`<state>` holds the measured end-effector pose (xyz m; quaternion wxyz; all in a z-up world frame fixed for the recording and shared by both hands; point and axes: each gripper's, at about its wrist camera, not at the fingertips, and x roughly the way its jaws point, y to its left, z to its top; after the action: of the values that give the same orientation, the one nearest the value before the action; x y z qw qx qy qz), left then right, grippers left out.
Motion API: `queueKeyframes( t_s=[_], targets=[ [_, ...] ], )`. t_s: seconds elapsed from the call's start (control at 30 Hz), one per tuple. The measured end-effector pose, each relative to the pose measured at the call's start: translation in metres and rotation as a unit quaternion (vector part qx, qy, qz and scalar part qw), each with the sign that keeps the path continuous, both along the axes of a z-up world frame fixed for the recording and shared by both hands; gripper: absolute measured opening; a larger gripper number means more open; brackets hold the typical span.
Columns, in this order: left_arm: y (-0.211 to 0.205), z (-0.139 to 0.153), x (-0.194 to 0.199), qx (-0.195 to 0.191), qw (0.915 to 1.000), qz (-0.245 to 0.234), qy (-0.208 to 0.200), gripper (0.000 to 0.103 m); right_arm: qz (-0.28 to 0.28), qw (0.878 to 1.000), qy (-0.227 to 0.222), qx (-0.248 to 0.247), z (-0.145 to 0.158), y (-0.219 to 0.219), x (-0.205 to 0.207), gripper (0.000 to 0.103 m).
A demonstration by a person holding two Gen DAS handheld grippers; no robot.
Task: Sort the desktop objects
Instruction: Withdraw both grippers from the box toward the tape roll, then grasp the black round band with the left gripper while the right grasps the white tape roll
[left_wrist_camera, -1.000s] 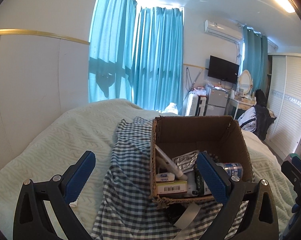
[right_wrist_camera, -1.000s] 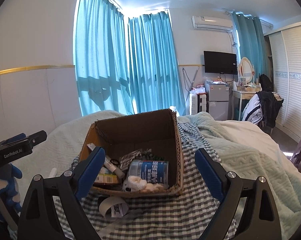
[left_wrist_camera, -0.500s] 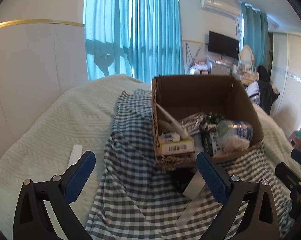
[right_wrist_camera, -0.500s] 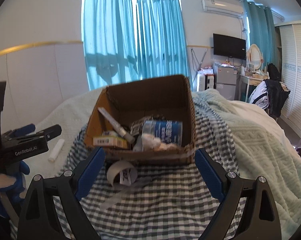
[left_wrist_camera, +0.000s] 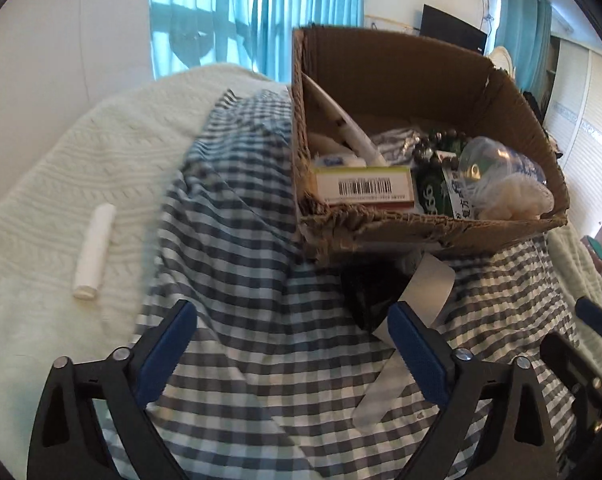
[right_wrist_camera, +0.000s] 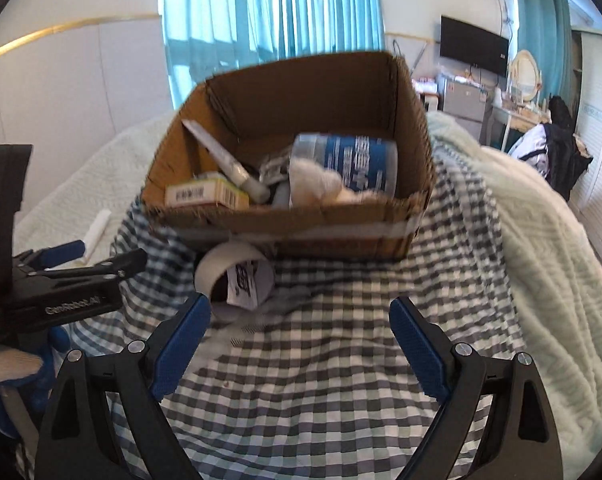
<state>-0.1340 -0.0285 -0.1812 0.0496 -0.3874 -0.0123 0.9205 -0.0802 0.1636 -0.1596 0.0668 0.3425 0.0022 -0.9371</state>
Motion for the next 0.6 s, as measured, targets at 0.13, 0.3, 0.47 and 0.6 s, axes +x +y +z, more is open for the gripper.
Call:
queueKeyframes(
  t_s=[0.13, 0.3, 0.47, 0.6],
  targets=[
    [0.005, -0.007, -0.01, 0.028, 0.9994, -0.018, -0.007, 0.095, 0.007, 1.0, -0.016, -0.01, -0.013, -0.001, -0.01, 0.088],
    [0.01, -0.025, -0.028, 0.049, 0.9978, -0.024, -0.037, 0.082, 0.009, 0.999, -0.031, -0.033, -0.022, 0.004, -0.022, 0.073],
    [0.016, -0.035, -0.037, 0.064, 0.9963, -0.028, -0.05, 0.08, 0.003, 0.998, -0.041, -0.055, -0.026, 0.012, -0.033, 0.071],
    [0.029, -0.039, -0.041, 0.076, 0.9945, -0.049, -0.053, 0.08, 0.006, 0.997, -0.046, -0.066, -0.028, 0.012, -0.039, 0.071]
  ],
)
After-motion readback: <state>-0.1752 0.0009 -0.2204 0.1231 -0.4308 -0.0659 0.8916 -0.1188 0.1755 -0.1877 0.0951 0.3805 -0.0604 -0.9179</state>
